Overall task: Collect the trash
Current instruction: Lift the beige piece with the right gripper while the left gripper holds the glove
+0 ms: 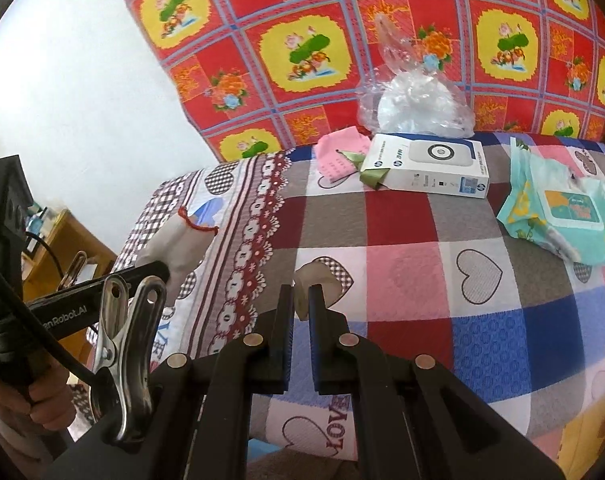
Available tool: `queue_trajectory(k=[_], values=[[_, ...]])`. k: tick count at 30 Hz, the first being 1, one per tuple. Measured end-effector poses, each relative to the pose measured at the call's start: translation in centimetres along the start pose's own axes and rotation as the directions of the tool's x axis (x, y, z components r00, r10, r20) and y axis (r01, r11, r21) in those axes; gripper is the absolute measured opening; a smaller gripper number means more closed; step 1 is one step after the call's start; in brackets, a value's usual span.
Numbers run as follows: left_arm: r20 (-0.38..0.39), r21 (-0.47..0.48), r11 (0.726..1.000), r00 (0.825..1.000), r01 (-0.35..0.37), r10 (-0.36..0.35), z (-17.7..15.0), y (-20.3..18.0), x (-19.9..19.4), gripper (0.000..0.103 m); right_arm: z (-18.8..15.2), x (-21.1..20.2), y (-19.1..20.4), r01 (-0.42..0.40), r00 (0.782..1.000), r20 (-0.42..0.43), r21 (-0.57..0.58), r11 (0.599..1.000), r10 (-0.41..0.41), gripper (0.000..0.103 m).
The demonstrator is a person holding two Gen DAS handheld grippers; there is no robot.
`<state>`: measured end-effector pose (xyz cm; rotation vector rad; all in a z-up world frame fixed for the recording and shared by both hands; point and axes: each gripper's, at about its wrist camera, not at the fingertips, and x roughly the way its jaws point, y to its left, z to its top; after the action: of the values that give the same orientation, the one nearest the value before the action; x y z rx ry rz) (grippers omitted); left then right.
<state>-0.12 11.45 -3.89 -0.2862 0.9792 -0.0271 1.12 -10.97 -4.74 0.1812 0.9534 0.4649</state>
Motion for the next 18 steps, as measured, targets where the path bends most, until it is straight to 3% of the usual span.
queue_trajectory(k=[18], values=[[0.082,-0.063,0.997,0.996,-0.042,0.047,-1.6,1.4,-4.8,0.021,0.1,-0.3,4.5,-0.107,0.994,0.001,-0.117,0.987,0.108,0.008]])
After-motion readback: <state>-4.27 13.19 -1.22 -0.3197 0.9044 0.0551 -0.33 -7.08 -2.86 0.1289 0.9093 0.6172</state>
